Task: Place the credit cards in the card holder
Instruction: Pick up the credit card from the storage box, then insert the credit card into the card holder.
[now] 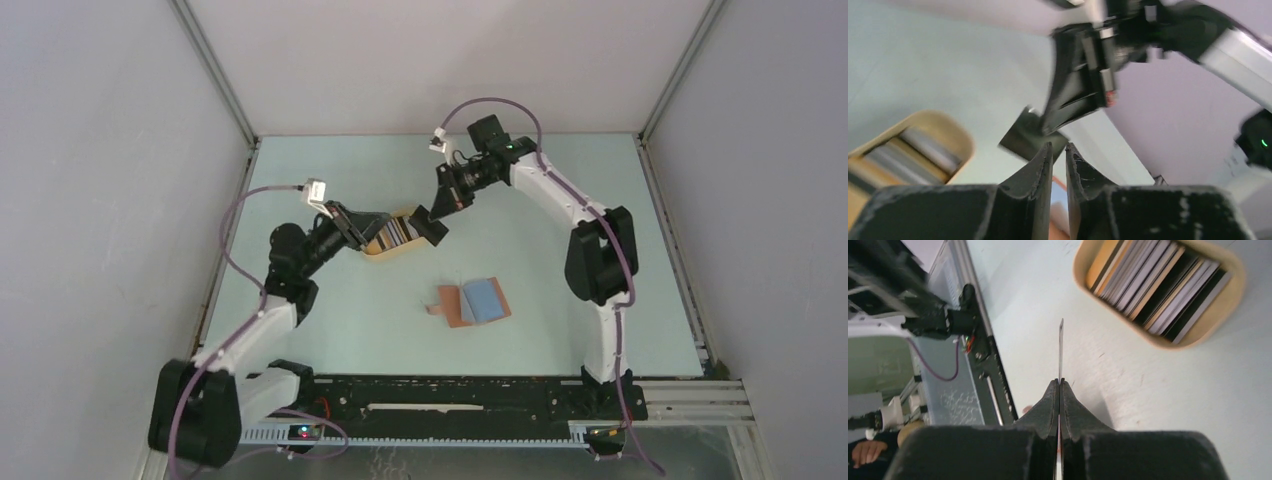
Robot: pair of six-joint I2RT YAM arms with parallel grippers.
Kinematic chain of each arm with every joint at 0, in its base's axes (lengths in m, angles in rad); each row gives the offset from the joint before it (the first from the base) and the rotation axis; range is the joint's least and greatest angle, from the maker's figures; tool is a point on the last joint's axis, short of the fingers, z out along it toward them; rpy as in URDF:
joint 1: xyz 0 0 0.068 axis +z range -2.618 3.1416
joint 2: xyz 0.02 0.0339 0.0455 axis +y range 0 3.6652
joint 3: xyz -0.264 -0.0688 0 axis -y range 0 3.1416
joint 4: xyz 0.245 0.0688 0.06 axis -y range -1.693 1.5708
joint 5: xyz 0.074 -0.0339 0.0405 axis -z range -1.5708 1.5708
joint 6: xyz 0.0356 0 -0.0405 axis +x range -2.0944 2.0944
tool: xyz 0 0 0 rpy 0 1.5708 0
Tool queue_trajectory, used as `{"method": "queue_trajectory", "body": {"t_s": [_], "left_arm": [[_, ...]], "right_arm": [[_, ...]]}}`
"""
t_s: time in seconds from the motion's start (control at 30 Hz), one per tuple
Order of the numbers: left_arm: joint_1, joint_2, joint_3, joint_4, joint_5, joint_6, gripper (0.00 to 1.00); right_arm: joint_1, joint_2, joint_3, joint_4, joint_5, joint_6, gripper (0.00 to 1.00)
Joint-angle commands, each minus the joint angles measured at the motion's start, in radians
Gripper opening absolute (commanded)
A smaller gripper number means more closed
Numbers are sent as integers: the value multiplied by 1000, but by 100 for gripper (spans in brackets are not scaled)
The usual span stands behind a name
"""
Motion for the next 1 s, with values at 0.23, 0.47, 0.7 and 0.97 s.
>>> {"method": "queue_trajectory", "body": {"t_s": [0.23,0.47,0.7,0.97], "left_arm": [[-282,-509,-158,144,-101,329,54],[-292,-405,-203,401,26,-2,97],[-628,-419,-261,362,-271,295,97],[-780,-187,-272,564,-396,482,99]], "right_arm": [[-70,-535,-434,0,-159,-224,0],[-181,-926,-739,154,-227,-243,0],[-264,-1270,-1180,649,-348,16,0],[-285,-1140,-1181,713,-471,164,0]]}}
